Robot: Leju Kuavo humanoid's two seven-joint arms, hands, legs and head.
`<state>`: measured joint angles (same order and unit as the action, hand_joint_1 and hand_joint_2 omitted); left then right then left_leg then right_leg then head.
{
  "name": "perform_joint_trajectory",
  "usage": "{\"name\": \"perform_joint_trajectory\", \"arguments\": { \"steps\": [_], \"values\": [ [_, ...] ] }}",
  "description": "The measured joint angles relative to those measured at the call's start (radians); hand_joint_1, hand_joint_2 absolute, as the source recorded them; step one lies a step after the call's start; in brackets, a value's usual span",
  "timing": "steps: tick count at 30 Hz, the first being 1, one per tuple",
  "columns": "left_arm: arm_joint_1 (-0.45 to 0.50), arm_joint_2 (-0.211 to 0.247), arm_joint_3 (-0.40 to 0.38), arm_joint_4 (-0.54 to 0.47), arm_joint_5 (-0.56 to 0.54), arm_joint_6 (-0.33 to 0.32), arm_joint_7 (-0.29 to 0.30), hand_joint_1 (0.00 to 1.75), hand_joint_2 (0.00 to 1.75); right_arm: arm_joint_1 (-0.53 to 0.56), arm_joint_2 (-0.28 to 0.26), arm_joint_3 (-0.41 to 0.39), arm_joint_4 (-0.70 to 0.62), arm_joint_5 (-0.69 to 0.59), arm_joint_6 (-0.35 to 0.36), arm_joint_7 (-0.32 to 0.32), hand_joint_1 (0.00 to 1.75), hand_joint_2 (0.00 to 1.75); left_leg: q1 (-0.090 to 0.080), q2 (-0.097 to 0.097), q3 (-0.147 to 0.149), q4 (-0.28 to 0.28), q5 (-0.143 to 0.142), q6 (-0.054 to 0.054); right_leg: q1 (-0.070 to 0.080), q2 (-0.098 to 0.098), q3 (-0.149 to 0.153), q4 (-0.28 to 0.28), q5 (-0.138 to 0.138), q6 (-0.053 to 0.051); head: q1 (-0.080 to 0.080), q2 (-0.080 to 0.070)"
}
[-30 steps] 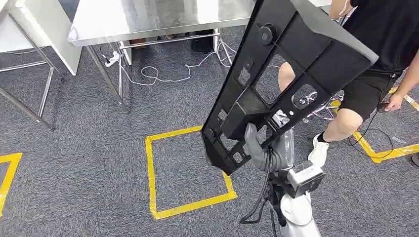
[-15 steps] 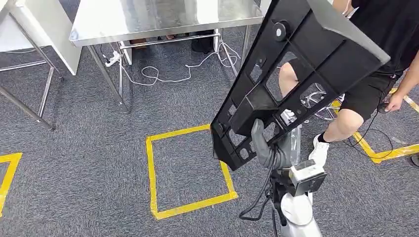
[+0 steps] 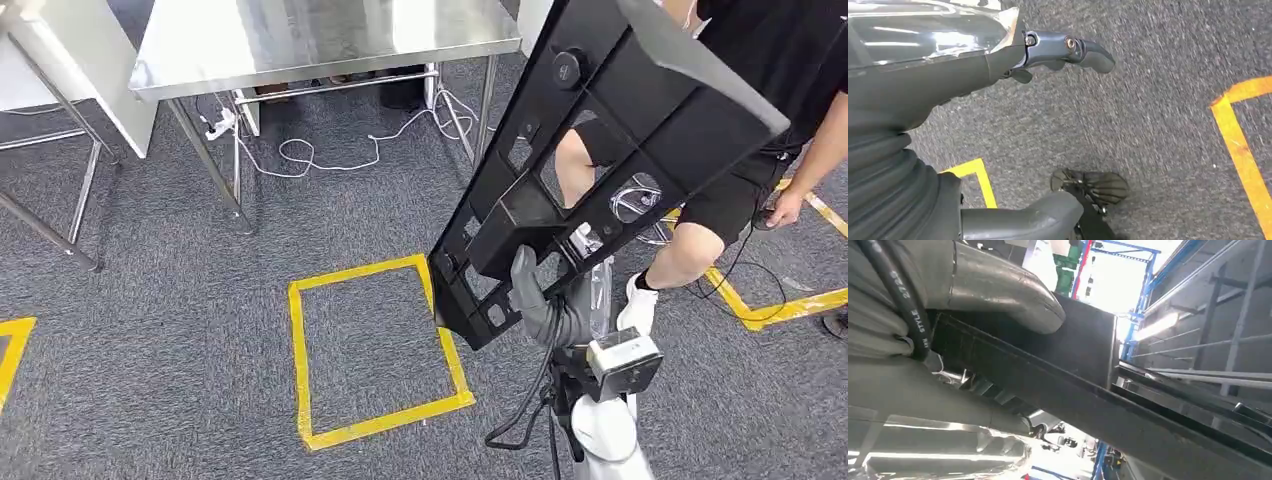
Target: Take the parts from the cabinet and place them on the table.
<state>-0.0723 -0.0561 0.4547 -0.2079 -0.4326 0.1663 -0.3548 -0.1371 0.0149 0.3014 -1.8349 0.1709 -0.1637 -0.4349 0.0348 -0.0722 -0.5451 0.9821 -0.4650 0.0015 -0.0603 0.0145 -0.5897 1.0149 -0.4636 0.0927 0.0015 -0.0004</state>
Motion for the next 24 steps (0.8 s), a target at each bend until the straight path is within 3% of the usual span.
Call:
{"name": "perform_joint_trajectory", "arguments": {
  "steps": [1, 2, 5, 6, 7, 9, 10, 11, 12, 13, 14, 15, 16, 17, 18, 19, 20, 21, 22, 24],
  "values": [
    [-0.002, 0.002, 0.0, 0.0, 0.0, 0.002, 0.002, 0.0, 1.75, 0.0, 0.001, 0.002, 0.0, 0.0, 0.0, 0.001, 1.75, 1.75, -0.003, -0.002, -0.012, 0.02, -0.018, -0.011, 0.009, 0.009, 0.008, 0.006, -0.006, -0.024, 0.005, 0.0],
    [-0.002, 0.002, 0.0, 0.0, -0.001, 0.003, 0.001, 0.0, 1.75, 0.001, 0.0, 0.002, 0.0, 0.0, -0.001, 0.001, 1.75, 1.75, -0.001, -0.004, -0.012, 0.018, -0.018, -0.014, 0.01, 0.006, 0.003, 0.018, -0.008, -0.043, -0.003, 0.0],
    [-0.001, -0.001, 0.0, 0.0, -0.005, 0.007, 0.002, 0.0, 1.75, 0.001, 0.001, 0.002, 0.002, 0.0, -0.002, 0.001, 1.75, 1.75, 0.012, -0.001, -0.01, 0.021, -0.024, -0.021, 0.012, 0.003, 0.005, 0.02, -0.013, -0.066, -0.003, 0.0],
    [-0.001, -0.001, 0.0, 0.0, -0.007, 0.009, 0.002, 0.0, 1.75, 0.002, 0.002, 0.003, 0.002, 0.0, -0.002, 0.001, 1.75, 1.75, 0.008, 0.034, -0.019, 0.05, -0.035, -0.021, 0.015, 0.001, 0.01, 0.018, -0.016, -0.07, -0.006, 0.0],
    [-0.004, -0.002, 0.0, 0.0, -0.007, 0.01, 0.002, 0.0, 1.75, 0.002, 0.003, 0.004, 0.002, 0.0, -0.002, 0.001, 1.75, 1.75, 0.005, 0.056, -0.052, 0.111, -0.061, -0.021, 0.018, -0.003, 0.015, 0.018, -0.02, -0.076, -0.01, 0.0],
    [-0.007, -0.002, 0.0, 0.0, -0.007, 0.01, 0.002, 0.0, 1.75, 0.004, 0.003, 0.004, 0.003, 0.001, -0.002, 0.001, 1.75, 1.75, 0.005, 0.069, -0.154, 0.284, -0.122, -0.02, 0.028, -0.012, 0.021, 0.019, -0.028, -0.087, -0.011, 0.0],
    [-0.006, -0.003, 0.0, 0.0, -0.007, 0.01, 0.002, 0.0, 1.75, 0.006, 0.003, 0.004, 0.003, 0.002, -0.002, 0.001, 1.75, 1.75, 0.004, 0.069, -0.199, 0.345, -0.131, -0.017, 0.033, -0.016, 0.025, 0.019, -0.033, -0.092, -0.011, 0.0],
    [-0.005, -0.003, 0.0, 0.0, -0.008, 0.01, 0.003, 0.0, 1.75, 0.006, 0.003, 0.004, 0.004, 0.003, -0.002, 0.001, 1.75, 1.75, 0.003, 0.069, -0.217, 0.353, -0.114, -0.011, 0.038, -0.017, 0.029, 0.019, -0.036, -0.097, -0.01, 0.0],
    [-0.005, -0.003, 0.0, 0.0, -0.008, 0.01, 0.007, 0.0, 1.75, 0.006, 0.003, 0.005, 0.004, 0.004, -0.002, 0.001, 1.75, 1.75, -0.002, 0.069, -0.211, 0.318, -0.078, -0.001, 0.042, -0.018, 0.035, 0.018, -0.041, -0.098, -0.011, 0.0],
    [-0.005, -0.003, 0.0, 0.0, -0.009, 0.01, 0.008, 0.0, 1.75, 0.006, 0.005, 0.005, 0.004, 0.006, -0.001, 0.001, 1.75, 1.75, -0.01, 0.069, -0.18, 0.239, -0.023, 0.014, 0.048, -0.02, 0.045, 0.018, -0.048, -0.099, -0.011, 0.0],
    [-0.005, -0.003, 0.0, 0.0, -0.01, 0.01, 0.01, 0.0, 1.75, 0.006, 0.008, 0.005, 0.004, 0.007, 0.001, 0.001, 1.75, 1.75, -0.019, 0.07, -0.142, 0.151, 0.027, 0.033, 0.052, -0.021, 0.055, 0.017, -0.054, -0.099, -0.011, 0.0],
    [-0.006, 0.0, 0.0, 0.0, -0.011, 0.01, 0.011, 0.0, 1.75, 0.006, 0.009, 0.005, 0.004, 0.009, 0.002, 0.001, 1.75, 1.75, -0.036, 0.078, -0.11, 0.077, 0.054, 0.06, 0.045, -0.022, 0.056, 0.013, -0.06, -0.102, -0.01, 0.0],
    [-0.008, 0.001, 0.0, 0.0, -0.013, 0.01, 0.014, 0.0, 1.75, 0.005, 0.01, 0.006, 0.005, 0.01, 0.002, 0.0, 1.75, 1.75, -0.04, 0.093, -0.101, 0.071, 0.032, 0.07, 0.059, -0.025, 0.066, 0.011, -0.065, -0.094, -0.003, 0.0],
    [-0.01, 0.0, 0.001, 0.0, -0.015, 0.01, 0.014, 0.0, 1.75, 0.004, 0.009, 0.005, 0.005, 0.01, 0.003, -0.001, 1.75, 1.75, -0.047, 0.089, -0.097, 0.061, 0.03, 0.072, 0.049, -0.026, 0.066, 0.005, -0.066, -0.091, -0.005, 0.0],
    [-0.01, 0.001, 0.001, 0.0, -0.018, 0.011, 0.016, 0.0, 1.75, 0.006, 0.01, 0.006, 0.005, 0.01, 0.004, -0.001, 1.75, 1.75, -0.051, 0.085, -0.095, 0.049, 0.031, 0.075, 0.049, -0.031, 0.076, -0.002, -0.062, -0.085, -0.007, 0.0],
    [-0.009, 0.001, 0.001, 0.0, -0.019, 0.011, 0.018, 0.0, 1.75, 0.009, 0.01, 0.006, 0.006, 0.01, 0.005, -0.001, 1.75, 1.75, -0.053, 0.081, -0.087, 0.031, 0.029, 0.078, 0.054, -0.032, 0.081, 0.014, -0.046, -0.065, -0.008, 0.0],
    [-0.009, 0.001, 0.001, 0.0, -0.021, 0.01, 0.019, 0.0, 1.75, 0.007, 0.01, 0.006, 0.005, 0.01, 0.005, -0.002, 1.75, 1.75, -0.049, 0.072, -0.058, 0.018, 0.033, 0.082, 0.055, -0.034, 0.088, 0.01, -0.049, -0.064, -0.007, 0.0],
    [-0.008, 0.0, 0.001, 0.0, -0.021, 0.01, 0.02, 0.0, 1.75, 0.008, 0.009, 0.006, 0.006, 0.011, 0.005, -0.001, 1.75, 1.75, -0.043, 0.072, -0.037, 0.003, 0.036, 0.078, 0.052, -0.03, 0.086, 0.026, -0.068, -0.065, -0.005, 0.0],
    [-0.009, -0.002, 0.001, 0.0, -0.022, 0.01, 0.02, 0.0, 1.75, 0.004, 0.009, 0.007, 0.006, 0.011, 0.006, -0.002, 1.75, 1.75, -0.042, 0.069, -0.028, -0.002, 0.036, 0.079, 0.053, -0.026, 0.067, 0.069, -0.085, -0.074, -0.006, 0.0],
    [-0.011, -0.003, 0.001, 0.0, -0.023, 0.01, 0.021, 0.0, 1.75, 0.002, 0.008, 0.009, 0.007, 0.012, 0.006, -0.003, 1.75, 1.75, -0.041, 0.062, -0.024, -0.002, 0.029, 0.077, 0.049, -0.019, -0.03, 0.214, -0.126, -0.075, -0.002, 0.0]
  ]
}}
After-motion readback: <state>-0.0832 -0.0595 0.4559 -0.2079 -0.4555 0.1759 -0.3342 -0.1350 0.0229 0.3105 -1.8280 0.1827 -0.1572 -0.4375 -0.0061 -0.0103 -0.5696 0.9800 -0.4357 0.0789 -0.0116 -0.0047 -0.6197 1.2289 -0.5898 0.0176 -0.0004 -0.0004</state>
